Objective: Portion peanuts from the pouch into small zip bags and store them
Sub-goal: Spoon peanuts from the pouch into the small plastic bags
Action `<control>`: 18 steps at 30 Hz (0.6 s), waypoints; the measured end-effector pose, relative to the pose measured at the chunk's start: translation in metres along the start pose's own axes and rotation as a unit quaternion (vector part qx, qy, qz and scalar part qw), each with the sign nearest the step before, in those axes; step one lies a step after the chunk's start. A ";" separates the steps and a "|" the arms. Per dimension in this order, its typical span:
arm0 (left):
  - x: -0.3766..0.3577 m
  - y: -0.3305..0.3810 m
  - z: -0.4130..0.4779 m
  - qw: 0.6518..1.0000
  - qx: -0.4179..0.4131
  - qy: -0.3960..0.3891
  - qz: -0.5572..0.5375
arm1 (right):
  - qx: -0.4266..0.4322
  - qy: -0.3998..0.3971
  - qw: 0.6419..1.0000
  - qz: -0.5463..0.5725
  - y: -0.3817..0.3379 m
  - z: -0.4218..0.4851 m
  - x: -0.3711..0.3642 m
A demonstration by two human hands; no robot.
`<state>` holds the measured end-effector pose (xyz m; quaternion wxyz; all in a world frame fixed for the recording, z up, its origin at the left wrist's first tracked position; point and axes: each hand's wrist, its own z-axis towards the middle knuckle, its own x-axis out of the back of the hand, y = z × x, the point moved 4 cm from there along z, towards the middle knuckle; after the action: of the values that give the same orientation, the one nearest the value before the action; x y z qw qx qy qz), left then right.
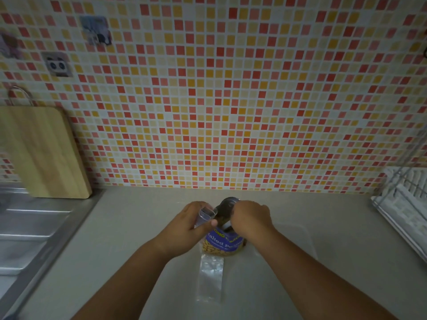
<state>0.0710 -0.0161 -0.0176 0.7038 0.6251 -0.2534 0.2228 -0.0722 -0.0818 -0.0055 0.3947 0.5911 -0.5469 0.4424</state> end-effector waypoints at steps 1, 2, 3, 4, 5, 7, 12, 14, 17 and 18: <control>0.000 -0.001 0.000 1.000 0.002 -0.002 -0.007 | -0.007 0.005 1.000 0.019 0.003 0.001 -0.001; 0.000 -0.002 0.000 1.000 0.001 -0.003 -0.016 | -0.015 0.007 0.999 0.042 0.006 0.001 -0.002; 0.000 -0.003 0.000 1.000 0.001 -0.005 -0.024 | -0.021 0.014 0.998 0.065 0.010 0.000 -0.002; 0.001 -0.003 0.000 1.000 0.002 -0.007 -0.030 | -0.024 0.021 0.996 0.085 0.013 -0.001 0.000; 0.001 -0.004 0.000 0.999 0.003 -0.009 -0.034 | -0.030 0.030 0.994 0.102 0.018 -0.001 0.001; 0.002 -0.004 0.000 0.999 0.001 -0.014 -0.041 | -0.045 0.039 0.989 0.138 0.027 0.000 0.002; 0.014 0.000 0.000 0.996 0.025 0.040 -0.076 | -0.036 0.015 0.986 0.161 0.051 0.005 0.001; 0.022 0.002 0.001 0.996 0.020 0.076 -0.032 | -0.003 0.016 0.988 0.155 0.058 -0.001 0.007; 0.026 0.005 0.003 0.996 0.003 0.075 0.047 | 0.000 -0.012 0.990 0.143 0.065 -0.015 0.014; 0.025 0.006 0.003 0.995 -0.001 0.069 0.071 | 0.004 -0.023 0.991 0.135 0.068 -0.014 0.018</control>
<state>0.0862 -0.0183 0.0035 0.7027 0.5876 -0.2484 0.3149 -0.1412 -0.0798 0.0143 0.3165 0.5234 -0.6289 0.4799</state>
